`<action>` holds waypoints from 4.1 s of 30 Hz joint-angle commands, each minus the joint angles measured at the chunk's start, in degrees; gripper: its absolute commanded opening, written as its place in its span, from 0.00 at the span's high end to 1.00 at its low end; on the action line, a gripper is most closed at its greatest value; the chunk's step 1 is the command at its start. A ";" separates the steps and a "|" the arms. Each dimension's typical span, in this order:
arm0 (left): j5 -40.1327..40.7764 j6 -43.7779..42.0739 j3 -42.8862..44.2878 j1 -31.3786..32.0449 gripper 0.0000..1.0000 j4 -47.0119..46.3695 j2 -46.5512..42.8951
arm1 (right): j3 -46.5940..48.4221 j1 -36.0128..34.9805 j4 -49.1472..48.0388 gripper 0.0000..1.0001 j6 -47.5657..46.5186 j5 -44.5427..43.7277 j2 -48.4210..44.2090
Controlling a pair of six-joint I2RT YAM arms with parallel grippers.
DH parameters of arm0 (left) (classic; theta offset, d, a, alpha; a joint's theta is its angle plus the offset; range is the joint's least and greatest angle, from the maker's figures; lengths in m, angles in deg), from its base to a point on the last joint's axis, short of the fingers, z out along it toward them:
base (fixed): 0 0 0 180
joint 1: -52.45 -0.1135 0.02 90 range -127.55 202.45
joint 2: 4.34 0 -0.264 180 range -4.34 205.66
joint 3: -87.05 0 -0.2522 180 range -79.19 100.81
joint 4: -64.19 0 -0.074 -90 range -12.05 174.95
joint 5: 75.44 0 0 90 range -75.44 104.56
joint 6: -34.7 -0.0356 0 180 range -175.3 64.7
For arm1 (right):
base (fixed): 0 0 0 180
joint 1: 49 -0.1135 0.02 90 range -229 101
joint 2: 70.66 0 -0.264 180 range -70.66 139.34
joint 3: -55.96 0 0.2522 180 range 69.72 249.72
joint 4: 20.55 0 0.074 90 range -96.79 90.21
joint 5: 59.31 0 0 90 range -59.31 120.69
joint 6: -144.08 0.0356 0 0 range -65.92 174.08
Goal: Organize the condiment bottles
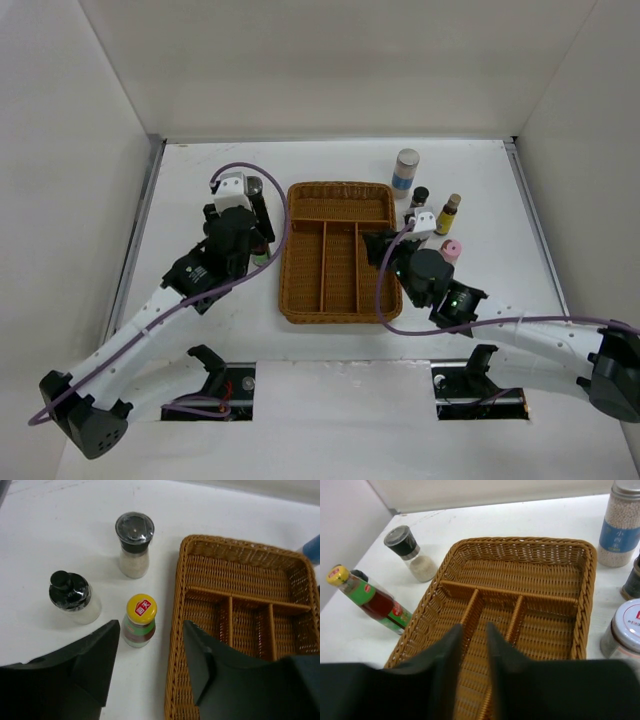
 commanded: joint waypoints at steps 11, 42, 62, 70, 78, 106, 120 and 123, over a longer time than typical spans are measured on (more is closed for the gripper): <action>-4.33 -0.01 0.84 -4.46 0.33 -1.81 8.05 | 1.24 0.84 -2.65 0.39 0.07 1.55 0.32; -8.47 1.57 -0.74 -9.04 0.60 -5.68 14.48 | 0.63 0.76 -2.74 0.38 -0.02 1.81 -0.73; -5.57 0.60 8.12 -7.64 0.90 -6.21 11.58 | 0.62 0.76 -2.74 0.38 0.07 1.81 -0.64; -5.22 -1.59 17.70 -6.14 0.91 -7.17 14.82 | 0.45 0.76 -2.74 0.38 0.07 1.81 -1.43; -10.49 -3.27 29.39 -6.40 0.91 -12.27 27.03 | 0.10 0.76 -2.47 0.38 0.16 1.46 -2.75; -12.52 -4.15 32.23 -5.09 0.32 -23.43 47.62 | -0.08 1.37 -2.03 0.43 0.07 0.58 -3.02; -3.20 -3.00 7.72 -2.45 0.25 -39.15 21.62 | 10.28 7.43 10.35 0.70 6.13 0.49 3.56; -2.85 -2.30 -2.12 -0.43 0.35 -43.11 14.76 | 16.16 10.67 13.95 0.59 5.87 0.32 8.74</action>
